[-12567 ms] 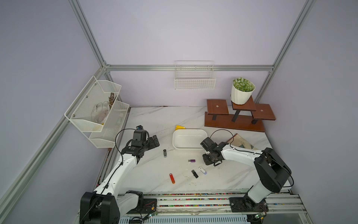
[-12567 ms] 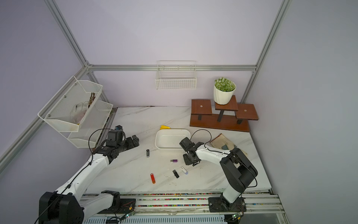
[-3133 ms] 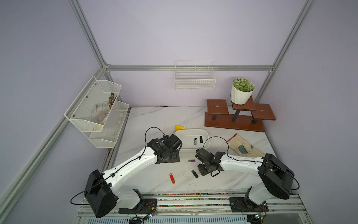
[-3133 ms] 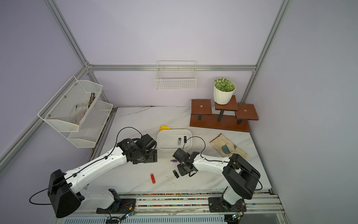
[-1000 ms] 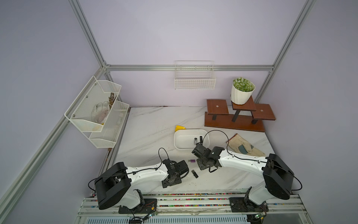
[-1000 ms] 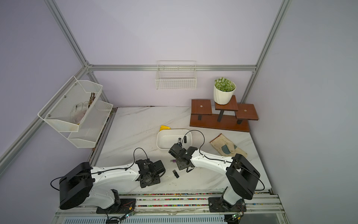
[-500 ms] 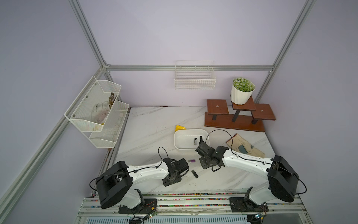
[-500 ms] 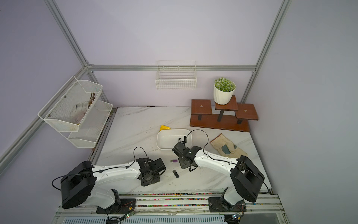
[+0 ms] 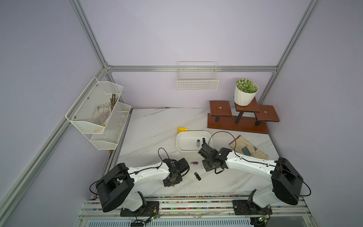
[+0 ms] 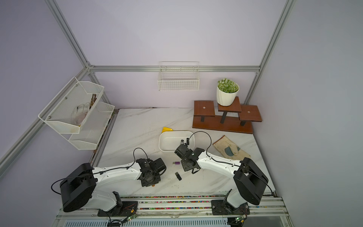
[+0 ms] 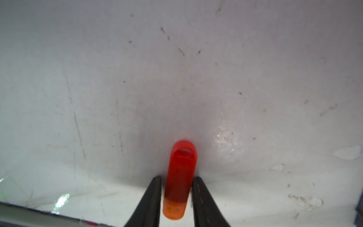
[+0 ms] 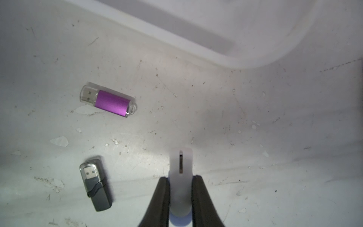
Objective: Put the usb flash drive into the storage box
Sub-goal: Pick up the USB flash from the center of the board.
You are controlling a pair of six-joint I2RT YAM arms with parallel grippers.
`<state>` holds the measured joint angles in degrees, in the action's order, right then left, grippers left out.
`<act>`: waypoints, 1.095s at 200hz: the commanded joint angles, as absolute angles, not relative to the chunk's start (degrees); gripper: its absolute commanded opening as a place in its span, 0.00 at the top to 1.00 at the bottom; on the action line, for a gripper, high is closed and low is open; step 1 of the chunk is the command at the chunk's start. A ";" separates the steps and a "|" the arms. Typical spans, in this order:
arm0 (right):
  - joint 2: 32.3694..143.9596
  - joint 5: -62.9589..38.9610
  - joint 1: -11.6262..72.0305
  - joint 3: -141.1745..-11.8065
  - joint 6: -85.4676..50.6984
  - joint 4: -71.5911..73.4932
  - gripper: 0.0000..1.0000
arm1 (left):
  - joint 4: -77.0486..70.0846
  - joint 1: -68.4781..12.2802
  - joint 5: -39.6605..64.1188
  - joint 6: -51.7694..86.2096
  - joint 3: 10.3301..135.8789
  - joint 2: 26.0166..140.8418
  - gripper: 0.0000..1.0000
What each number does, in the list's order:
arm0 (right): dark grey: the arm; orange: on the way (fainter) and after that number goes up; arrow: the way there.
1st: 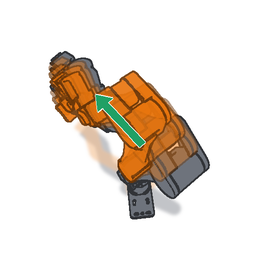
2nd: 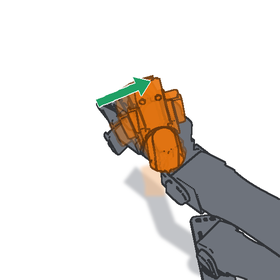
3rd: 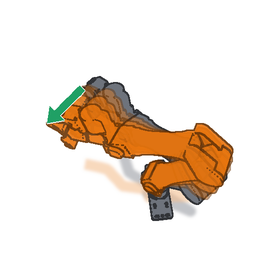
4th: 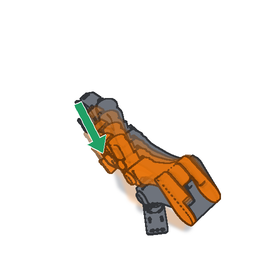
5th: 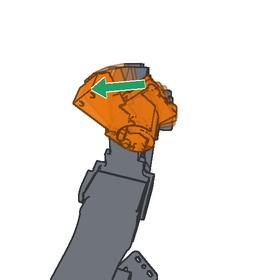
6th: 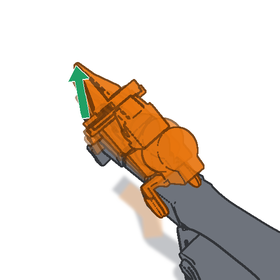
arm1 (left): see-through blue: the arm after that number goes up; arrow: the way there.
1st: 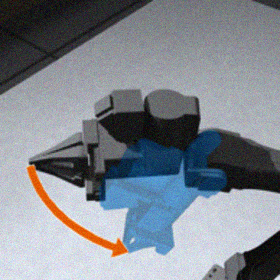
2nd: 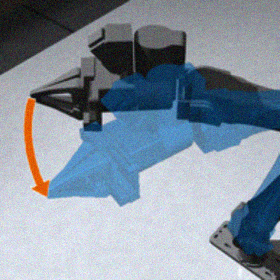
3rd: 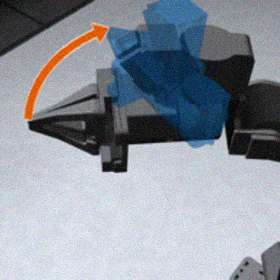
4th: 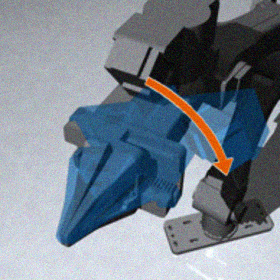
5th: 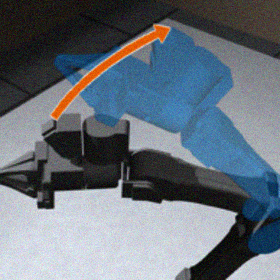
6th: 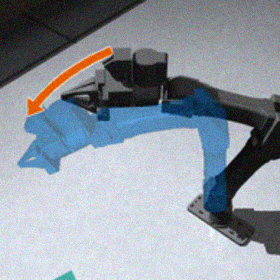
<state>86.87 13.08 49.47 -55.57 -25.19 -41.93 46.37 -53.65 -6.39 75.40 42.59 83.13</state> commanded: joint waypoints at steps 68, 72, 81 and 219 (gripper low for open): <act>83.72 12.95 48.96 -58.06 -25.22 -43.55 1.00 | 43.19 -51.94 -5.93 69.17 44.04 89.78 1.00; 83.71 13.15 48.96 -58.30 -25.15 -43.59 1.00 | 43.44 -51.94 -5.84 68.81 44.25 89.78 1.00; 83.74 13.61 48.96 -58.77 -24.96 -43.83 1.00 | 43.97 -51.87 -5.71 67.86 45.05 89.59 1.00; 82.81 13.47 39.52 -69.80 -24.32 -46.89 1.00 | 69.75 -37.45 -6.37 39.72 86.64 95.69 1.00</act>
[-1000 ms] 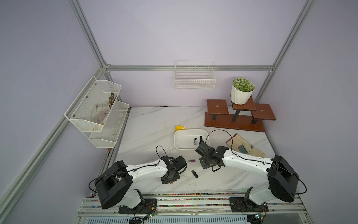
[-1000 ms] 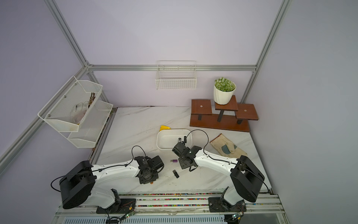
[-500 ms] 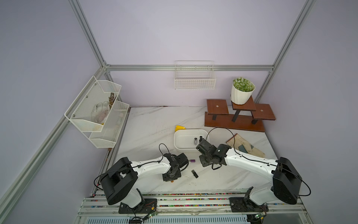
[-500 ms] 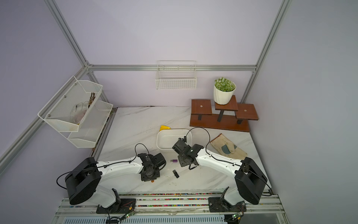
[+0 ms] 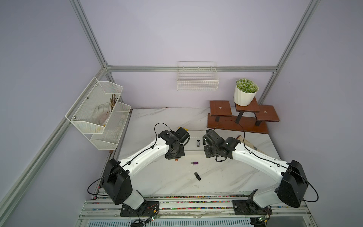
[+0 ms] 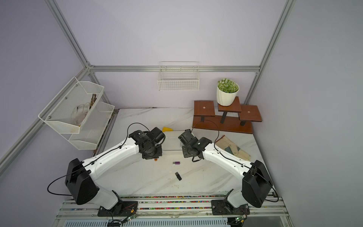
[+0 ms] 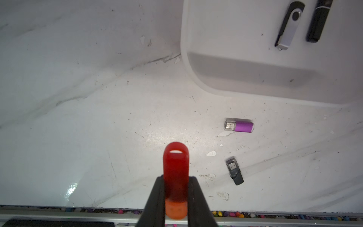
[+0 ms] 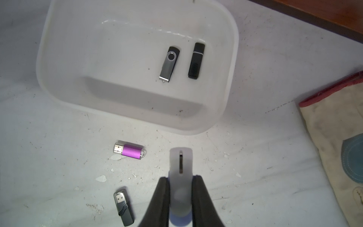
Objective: Put the usb flash drive into the storage box
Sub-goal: Pick up the USB flash from the center of the board, then place the USB flash in the storage box.
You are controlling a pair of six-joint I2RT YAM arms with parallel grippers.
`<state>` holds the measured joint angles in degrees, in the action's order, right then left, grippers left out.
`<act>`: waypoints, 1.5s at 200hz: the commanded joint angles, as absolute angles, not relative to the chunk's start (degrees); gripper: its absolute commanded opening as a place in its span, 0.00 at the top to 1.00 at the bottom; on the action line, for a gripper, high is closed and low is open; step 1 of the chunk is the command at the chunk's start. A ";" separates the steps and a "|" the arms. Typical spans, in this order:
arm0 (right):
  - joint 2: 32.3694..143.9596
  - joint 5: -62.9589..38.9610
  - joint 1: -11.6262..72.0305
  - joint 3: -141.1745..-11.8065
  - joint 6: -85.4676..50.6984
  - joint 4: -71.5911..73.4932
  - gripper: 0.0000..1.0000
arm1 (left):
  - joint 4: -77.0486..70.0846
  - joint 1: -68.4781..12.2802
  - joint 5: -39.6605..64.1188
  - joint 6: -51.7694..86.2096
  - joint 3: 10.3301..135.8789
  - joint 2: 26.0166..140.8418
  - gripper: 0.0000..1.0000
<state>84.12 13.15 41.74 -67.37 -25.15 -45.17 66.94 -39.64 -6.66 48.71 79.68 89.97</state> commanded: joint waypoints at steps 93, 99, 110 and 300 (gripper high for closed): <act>99.53 3.67 36.89 -80.14 -26.86 -37.81 1.00 | 70.66 -28.44 -3.26 29.55 99.00 103.44 1.00; 100.84 3.65 36.91 -80.74 -27.21 -37.47 1.00 | 70.90 -27.93 -3.37 29.30 98.92 103.02 1.00; 102.90 3.43 36.86 -81.58 -27.79 -36.65 1.00 | 71.19 -27.02 -3.47 29.01 98.50 102.09 1.00; 120.39 5.56 36.79 -88.94 -30.93 -30.05 1.00 | 69.15 -25.17 -1.32 29.57 90.02 96.53 1.00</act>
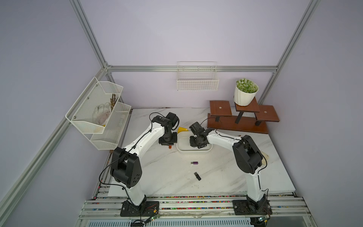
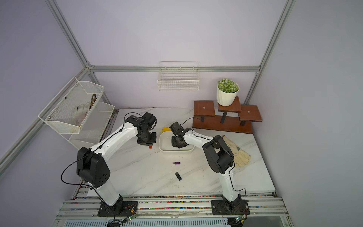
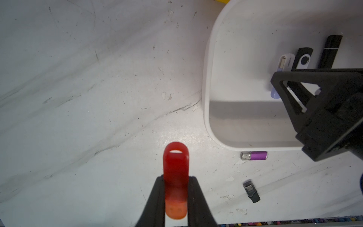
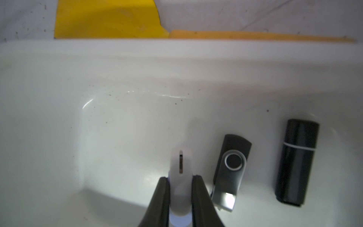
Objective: Put the usb flash drive into the storage box
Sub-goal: Place the USB flash in the storage box.
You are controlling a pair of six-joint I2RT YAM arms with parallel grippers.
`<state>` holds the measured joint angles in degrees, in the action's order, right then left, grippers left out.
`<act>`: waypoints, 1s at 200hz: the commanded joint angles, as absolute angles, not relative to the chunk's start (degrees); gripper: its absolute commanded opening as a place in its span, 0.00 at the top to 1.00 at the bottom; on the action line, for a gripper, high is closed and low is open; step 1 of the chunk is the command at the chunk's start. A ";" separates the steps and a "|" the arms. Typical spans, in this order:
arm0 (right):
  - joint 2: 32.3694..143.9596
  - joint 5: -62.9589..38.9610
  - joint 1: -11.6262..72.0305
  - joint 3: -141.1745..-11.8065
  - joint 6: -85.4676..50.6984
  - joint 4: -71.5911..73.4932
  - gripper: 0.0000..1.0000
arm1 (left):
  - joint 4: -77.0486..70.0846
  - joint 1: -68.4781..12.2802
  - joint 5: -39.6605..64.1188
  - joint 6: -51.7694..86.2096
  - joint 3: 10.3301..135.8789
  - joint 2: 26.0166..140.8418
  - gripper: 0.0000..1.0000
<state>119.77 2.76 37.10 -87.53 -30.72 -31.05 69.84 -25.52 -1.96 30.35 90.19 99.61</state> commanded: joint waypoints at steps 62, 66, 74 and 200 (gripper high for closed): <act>123.02 5.66 36.68 -90.73 -29.98 -30.35 1.00 | 68.47 -25.20 -0.42 30.40 88.42 95.89 1.00; 123.14 5.86 36.71 -90.96 -29.97 -30.62 1.00 | 68.52 -25.22 -0.38 30.36 88.42 95.86 1.00; 123.31 6.26 36.65 -91.18 -29.71 -30.83 1.00 | 68.53 -25.22 -0.29 30.45 88.25 95.64 1.00; 123.97 8.43 36.72 -92.54 -28.53 -32.85 0.59 | 68.16 -25.22 -0.19 30.66 87.80 94.92 1.00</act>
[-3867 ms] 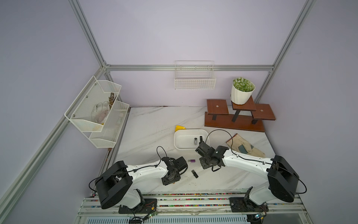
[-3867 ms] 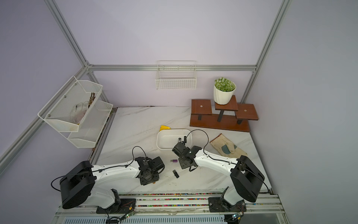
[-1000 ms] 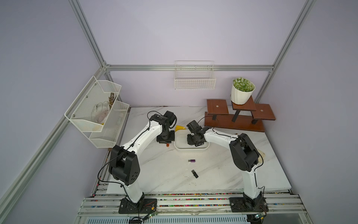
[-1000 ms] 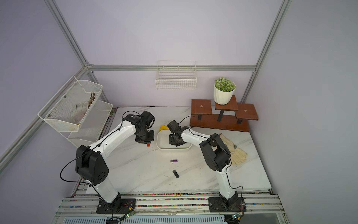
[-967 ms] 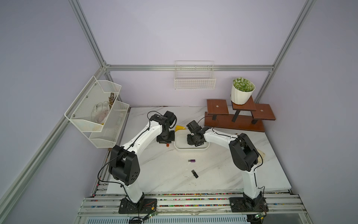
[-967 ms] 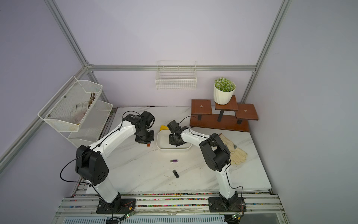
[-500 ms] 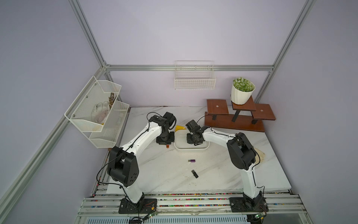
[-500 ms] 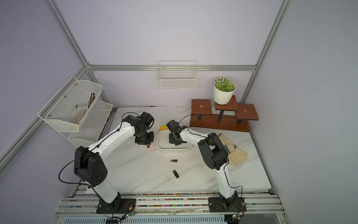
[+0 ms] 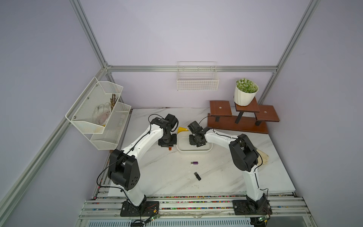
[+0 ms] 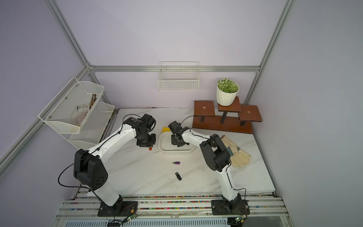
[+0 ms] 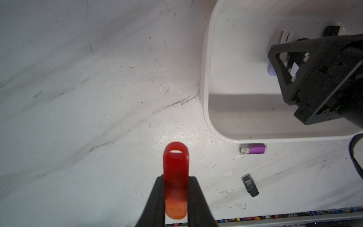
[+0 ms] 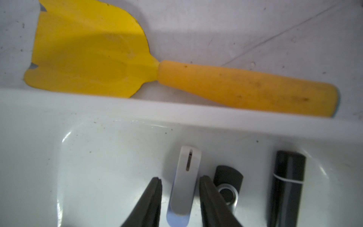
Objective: Put the usb flash drive into the storage box
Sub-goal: Place the USB flash in the storage box.
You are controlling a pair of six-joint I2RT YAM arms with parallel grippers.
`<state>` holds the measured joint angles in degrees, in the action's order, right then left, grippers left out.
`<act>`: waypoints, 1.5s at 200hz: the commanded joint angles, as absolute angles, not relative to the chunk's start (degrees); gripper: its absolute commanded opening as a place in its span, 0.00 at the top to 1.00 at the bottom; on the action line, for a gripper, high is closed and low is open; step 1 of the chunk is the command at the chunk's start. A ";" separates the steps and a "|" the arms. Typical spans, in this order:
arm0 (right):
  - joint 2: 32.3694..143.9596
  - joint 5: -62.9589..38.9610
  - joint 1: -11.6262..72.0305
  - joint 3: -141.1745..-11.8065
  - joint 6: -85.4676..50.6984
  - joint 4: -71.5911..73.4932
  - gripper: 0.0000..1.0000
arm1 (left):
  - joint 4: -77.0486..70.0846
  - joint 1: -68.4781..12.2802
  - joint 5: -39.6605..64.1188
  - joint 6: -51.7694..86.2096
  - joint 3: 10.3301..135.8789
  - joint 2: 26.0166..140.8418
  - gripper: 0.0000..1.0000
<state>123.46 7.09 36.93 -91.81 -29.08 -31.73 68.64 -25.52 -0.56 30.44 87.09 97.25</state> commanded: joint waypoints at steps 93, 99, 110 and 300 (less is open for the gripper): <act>107.36 8.83 35.65 -91.21 -29.27 -35.72 0.53 | 66.46 -25.19 1.21 28.84 94.57 100.10 1.00; 106.01 8.97 35.38 -90.69 -29.35 -35.90 0.53 | 65.83 -25.18 2.09 28.59 95.16 100.80 1.00; 103.38 9.34 34.67 -89.57 -29.27 -36.16 0.53 | 64.04 -25.33 3.91 27.83 96.34 102.31 1.00; 85.89 10.20 25.58 -78.82 -27.42 -38.41 0.52 | 54.41 -34.83 -0.04 26.10 104.78 123.86 1.00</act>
<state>87.02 10.79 25.96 -78.46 -27.79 -38.09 56.84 -33.93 2.63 25.91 105.38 121.89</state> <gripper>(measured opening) 0.476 0.179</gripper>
